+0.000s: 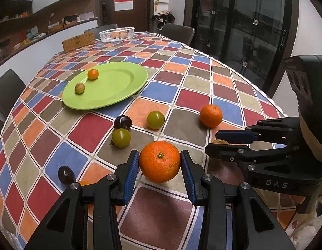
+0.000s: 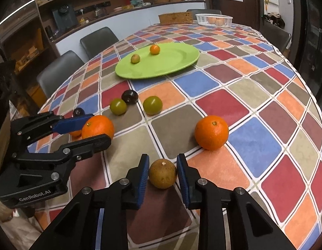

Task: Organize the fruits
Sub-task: 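Grasp the large orange with the left gripper while the right gripper grasps a brown fruit, then carry both fruits onto the green plate and open both grippers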

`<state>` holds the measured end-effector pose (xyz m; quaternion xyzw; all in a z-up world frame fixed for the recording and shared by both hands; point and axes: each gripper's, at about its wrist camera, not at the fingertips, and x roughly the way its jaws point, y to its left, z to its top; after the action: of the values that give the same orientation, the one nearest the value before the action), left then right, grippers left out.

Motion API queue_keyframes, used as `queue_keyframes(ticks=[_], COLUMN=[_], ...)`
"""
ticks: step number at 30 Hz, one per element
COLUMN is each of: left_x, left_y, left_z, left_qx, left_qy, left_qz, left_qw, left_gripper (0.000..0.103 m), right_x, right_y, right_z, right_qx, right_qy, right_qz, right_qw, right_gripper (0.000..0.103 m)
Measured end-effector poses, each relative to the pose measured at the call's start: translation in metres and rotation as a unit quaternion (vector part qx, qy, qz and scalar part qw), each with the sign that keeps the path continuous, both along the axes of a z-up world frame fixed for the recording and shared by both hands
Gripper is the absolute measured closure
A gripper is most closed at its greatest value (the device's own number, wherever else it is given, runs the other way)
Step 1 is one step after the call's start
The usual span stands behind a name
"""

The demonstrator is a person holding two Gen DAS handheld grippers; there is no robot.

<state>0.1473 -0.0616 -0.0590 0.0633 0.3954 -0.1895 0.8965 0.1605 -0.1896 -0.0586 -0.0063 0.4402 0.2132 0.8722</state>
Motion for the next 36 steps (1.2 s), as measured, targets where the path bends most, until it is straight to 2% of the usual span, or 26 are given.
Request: queue_keyframes(ticks=[13, 21, 30, 36], left_x=[0.012, 0.038, 0.079, 0.113], left_y=[0.022, 0.041, 0.058, 0.067], left_z=[0.030, 0.050, 0.062, 0.063], left_qx=[-0.005, -0.015, -0.024, -0.028], left_qy=[-0.035, -0.052, -0.048, -0.036], left_qz=[0.040, 0.061, 0.074, 0.084], left_qw=[0.9986, 0.9967, 0.9958, 0.9955], left_gripper=[0.063, 0.063, 0.063, 0.063], right_x=[0.011, 0.040, 0.083, 0.118], right_y=[0.015, 0.029, 0.049, 0.062], right_z=[0.039, 0.067, 0.084, 0.084], right_qx=[0.007, 0.025, 0.021, 0.010], right_qy=[-0.059, -0.097, -0.106, -0.090], right_qz=[0.010, 0.009, 0.018, 0.028], right_qw=[0.998, 0.995, 0.994, 0.996], right_gripper=[0.075, 0.075, 0.075, 0.075])
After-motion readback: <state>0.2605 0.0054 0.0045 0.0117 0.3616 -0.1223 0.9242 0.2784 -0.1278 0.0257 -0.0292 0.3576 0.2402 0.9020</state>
